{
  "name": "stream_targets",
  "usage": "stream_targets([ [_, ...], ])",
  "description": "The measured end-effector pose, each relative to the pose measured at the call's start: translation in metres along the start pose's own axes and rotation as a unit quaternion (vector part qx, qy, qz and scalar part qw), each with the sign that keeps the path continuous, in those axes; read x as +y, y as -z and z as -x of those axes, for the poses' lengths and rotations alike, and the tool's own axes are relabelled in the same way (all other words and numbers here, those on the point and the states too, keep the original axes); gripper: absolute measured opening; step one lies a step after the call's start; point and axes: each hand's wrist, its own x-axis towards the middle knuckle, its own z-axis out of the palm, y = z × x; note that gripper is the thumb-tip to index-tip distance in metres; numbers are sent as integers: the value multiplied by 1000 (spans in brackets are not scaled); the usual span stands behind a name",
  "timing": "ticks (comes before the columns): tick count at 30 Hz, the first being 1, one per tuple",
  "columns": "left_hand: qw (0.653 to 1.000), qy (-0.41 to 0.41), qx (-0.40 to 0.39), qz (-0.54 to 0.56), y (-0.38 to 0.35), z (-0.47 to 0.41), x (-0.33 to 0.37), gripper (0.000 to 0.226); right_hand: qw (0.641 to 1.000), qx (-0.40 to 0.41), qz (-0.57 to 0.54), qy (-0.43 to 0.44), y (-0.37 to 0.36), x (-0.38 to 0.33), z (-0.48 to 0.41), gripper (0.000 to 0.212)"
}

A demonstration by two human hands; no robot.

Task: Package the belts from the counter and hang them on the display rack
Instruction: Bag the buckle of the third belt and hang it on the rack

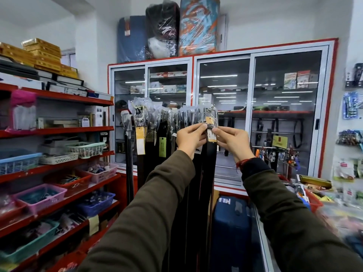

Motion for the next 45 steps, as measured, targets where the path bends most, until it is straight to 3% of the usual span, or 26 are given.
stream_targets([
  [5, 998, -40, 9, -42, 9, -2, -10, 33, 1000, 7, 27, 12, -7, 15, 3, 41],
  [9, 971, -136, 41, -194, 13, -1, -19, 31, 966, 62, 201, 148, -9, 30, 17, 44],
  [13, 906, -273, 26, -322, 20, 3, -28, 42, 922, 45, 276, 267, -9, 45, 23, 49],
  [16, 814, -356, -47, -457, 30, -4, -35, 52, 908, -23, 309, 283, -10, 52, 21, 55],
  [19, 749, -374, -82, -540, 41, -15, -38, 56, 898, -70, 343, 269, -12, 54, 14, 56],
  [25, 682, -350, -81, -637, 56, -33, -35, 59, 882, -103, 403, 224, -13, 57, 0, 58],
  [28, 670, -337, -86, -656, 56, -35, -31, 60, 877, -108, 418, 213, -15, 54, -3, 59],
  [33, 681, -335, -81, -647, 54, -29, -25, 57, 870, -104, 431, 218, -19, 50, 0, 61],
  [36, 671, -366, -59, -642, 63, -20, -21, 54, 879, -60, 422, 215, -30, 47, 7, 62],
  [40, 660, -421, 0, -622, 93, -8, -14, 53, 860, 17, 436, 264, -51, 48, 22, 65],
  [45, 677, -450, 63, -579, 147, -1, 5, 57, 864, -40, 382, 326, -104, 50, 37, 59],
])
